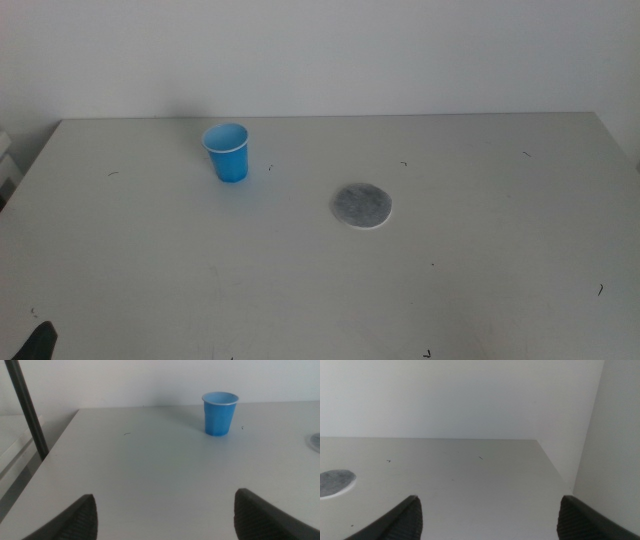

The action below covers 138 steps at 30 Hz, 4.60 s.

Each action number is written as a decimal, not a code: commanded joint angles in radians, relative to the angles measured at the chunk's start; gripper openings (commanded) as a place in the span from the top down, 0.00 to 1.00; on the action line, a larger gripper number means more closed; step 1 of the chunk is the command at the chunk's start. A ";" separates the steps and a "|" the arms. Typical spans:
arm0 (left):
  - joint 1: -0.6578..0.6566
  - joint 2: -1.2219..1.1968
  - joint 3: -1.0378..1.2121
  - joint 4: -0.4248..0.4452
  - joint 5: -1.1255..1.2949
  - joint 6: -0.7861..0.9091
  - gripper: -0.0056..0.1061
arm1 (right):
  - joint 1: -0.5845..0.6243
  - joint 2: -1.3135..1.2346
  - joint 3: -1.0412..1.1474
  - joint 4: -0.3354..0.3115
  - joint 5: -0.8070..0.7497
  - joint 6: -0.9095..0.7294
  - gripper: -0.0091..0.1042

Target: Place an empty cup on a cup mat.

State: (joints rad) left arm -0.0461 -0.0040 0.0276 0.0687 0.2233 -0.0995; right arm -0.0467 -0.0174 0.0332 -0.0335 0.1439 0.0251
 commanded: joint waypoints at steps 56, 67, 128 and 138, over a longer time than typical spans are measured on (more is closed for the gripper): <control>-0.124 1.892 -1.864 -0.025 0.496 -0.012 0.01 | 0.002 -0.019 -0.012 -0.009 -0.078 -0.008 0.09; -0.124 1.894 -1.864 -0.048 0.486 -0.016 0.01 | 0.002 -0.019 -0.012 -0.009 -0.078 -0.008 0.09; -0.182 1.908 -1.864 -0.160 0.561 0.016 0.95 | 0.002 -0.019 -0.012 -0.009 -0.078 -0.008 0.09; -0.338 1.913 -1.910 -0.160 0.554 -0.007 0.95 | 0.002 -0.019 -0.012 -0.009 -0.078 -0.008 0.09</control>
State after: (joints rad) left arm -0.3582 1.9681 -1.8440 -0.0765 0.8391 -0.0876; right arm -0.0467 -0.0174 0.0332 -0.0335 0.1439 0.0251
